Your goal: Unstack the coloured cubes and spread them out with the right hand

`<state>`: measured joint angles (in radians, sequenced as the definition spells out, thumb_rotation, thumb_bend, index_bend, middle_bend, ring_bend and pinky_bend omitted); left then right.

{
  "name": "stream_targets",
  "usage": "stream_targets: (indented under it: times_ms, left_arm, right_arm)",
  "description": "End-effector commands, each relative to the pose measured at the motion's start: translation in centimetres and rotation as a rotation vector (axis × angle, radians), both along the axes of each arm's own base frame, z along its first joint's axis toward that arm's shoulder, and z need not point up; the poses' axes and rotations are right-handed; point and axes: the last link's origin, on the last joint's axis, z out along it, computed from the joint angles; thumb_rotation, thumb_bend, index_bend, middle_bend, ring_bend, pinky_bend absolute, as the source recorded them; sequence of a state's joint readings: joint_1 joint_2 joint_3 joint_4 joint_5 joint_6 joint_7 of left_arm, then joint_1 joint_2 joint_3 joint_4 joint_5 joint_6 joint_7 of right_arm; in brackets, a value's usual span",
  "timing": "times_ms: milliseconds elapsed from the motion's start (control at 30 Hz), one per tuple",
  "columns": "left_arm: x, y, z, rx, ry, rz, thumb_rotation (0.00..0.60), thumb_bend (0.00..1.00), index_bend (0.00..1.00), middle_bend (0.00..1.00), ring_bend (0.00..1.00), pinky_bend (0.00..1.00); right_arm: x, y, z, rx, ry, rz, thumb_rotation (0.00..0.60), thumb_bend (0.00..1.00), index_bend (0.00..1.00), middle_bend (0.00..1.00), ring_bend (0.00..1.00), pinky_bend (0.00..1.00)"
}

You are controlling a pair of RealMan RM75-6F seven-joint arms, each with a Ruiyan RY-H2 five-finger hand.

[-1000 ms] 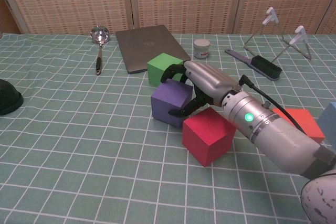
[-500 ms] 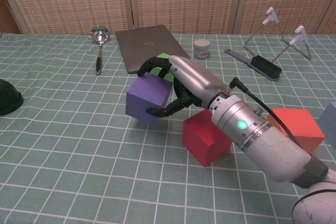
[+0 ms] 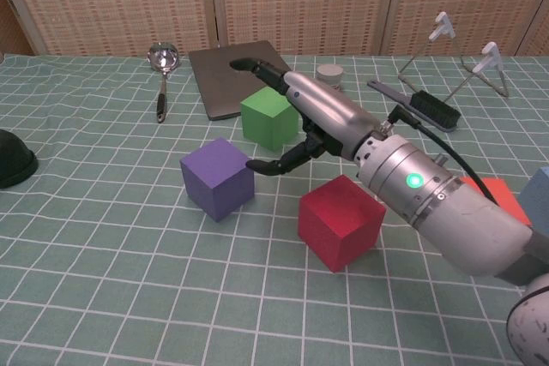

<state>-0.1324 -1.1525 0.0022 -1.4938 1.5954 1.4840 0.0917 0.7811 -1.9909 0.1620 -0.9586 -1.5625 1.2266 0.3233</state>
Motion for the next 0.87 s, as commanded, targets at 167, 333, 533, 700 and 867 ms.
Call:
stream_targets:
  times_ms: [167,333,533,700,867]
  left_arm:
    - [0.0,0.0,-0.1,-0.004,0.005,0.006,0.600,0.64,0.30,0.28,0.28,0.51]
    - [-0.2,0.0,0.3,0.019,0.009,0.011,0.600,0.64,0.30,0.28,0.28,0.51]
    - [0.0,0.0,0.5,0.042,0.013,0.024,0.600,0.64,0.30,0.28,0.28,0.51]
    - [0.3,0.0,0.2,0.031,0.022,0.009,0.600,0.63,0.30,0.29,0.28,0.51]
    - [-0.1,0.3,-0.2,0.023,0.030,0.021,0.600,0.63,0.30,0.29,0.28,0.51]
  right_arm:
    - [-5.2,0.5,7.6,-0.089,0.123,-0.139,0.600,0.11,0.00,0.00,0.00,0.02]
    - [-12.2,4.4,13.5,-0.201,0.288,-0.276,0.600,0.11,0.00,0.00,0.00,0.03]
    - [-19.0,9.8,17.7,-0.270,0.440,-0.451,0.600,0.11,0.00,0.00,0.00,0.03]
    - [-20.5,12.4,19.7,-0.358,0.399,-0.508,0.600,0.10,0.00,0.00,0.00,0.02]
    - [-20.2,13.4,20.5,-0.368,0.351,-0.455,0.600,0.10,0.00,0.00,0.00,0.02]
